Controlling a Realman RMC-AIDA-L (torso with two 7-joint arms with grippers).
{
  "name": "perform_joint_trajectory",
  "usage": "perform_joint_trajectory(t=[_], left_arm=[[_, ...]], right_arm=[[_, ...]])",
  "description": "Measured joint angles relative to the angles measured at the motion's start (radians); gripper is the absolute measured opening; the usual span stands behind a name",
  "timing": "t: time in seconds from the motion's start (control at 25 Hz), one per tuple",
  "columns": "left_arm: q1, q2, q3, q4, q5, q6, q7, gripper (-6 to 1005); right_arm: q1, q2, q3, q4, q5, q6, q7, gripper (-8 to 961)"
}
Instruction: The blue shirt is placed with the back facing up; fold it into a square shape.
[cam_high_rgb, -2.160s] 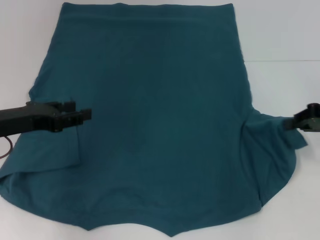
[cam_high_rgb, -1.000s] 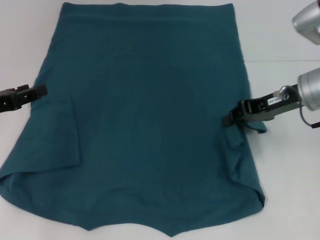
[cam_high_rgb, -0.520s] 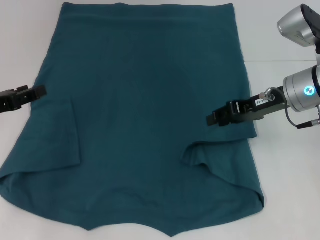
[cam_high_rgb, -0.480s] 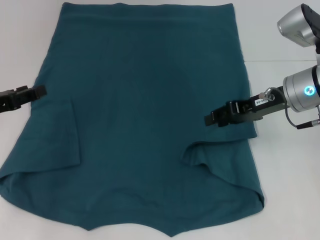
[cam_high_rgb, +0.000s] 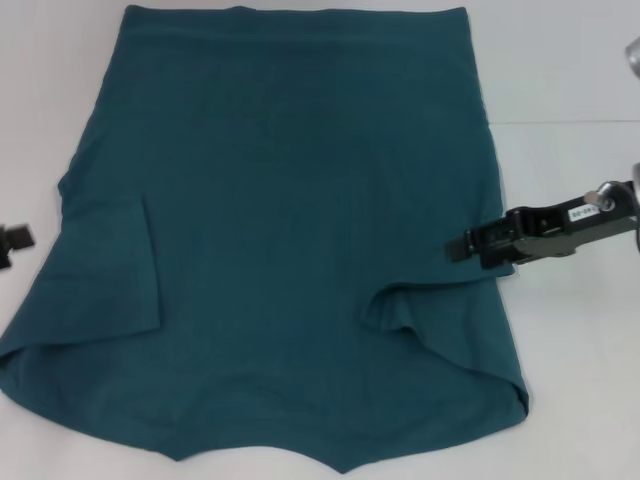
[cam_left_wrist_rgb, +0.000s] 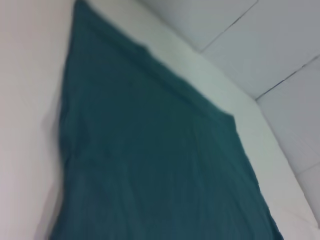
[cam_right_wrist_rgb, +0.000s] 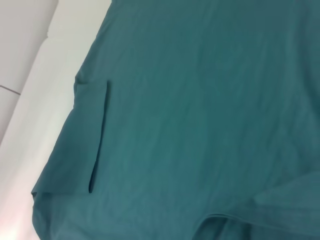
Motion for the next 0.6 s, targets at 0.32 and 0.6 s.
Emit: perform_joint_trajectory(t=[0.32,0.6], left_arm=[[0.012,0.006,-0.076,0.005,0.187,0.078,-0.112,574],[0.014,0.007,-0.088,-0.054,0.231,0.018,-0.154,573]], right_arm=[[-0.013,-0.005,0.016,-0.029,0.001,-0.022,-0.002,701],[-0.016,-0.006,0.016,-0.03,0.001,-0.02,-0.003,697]])
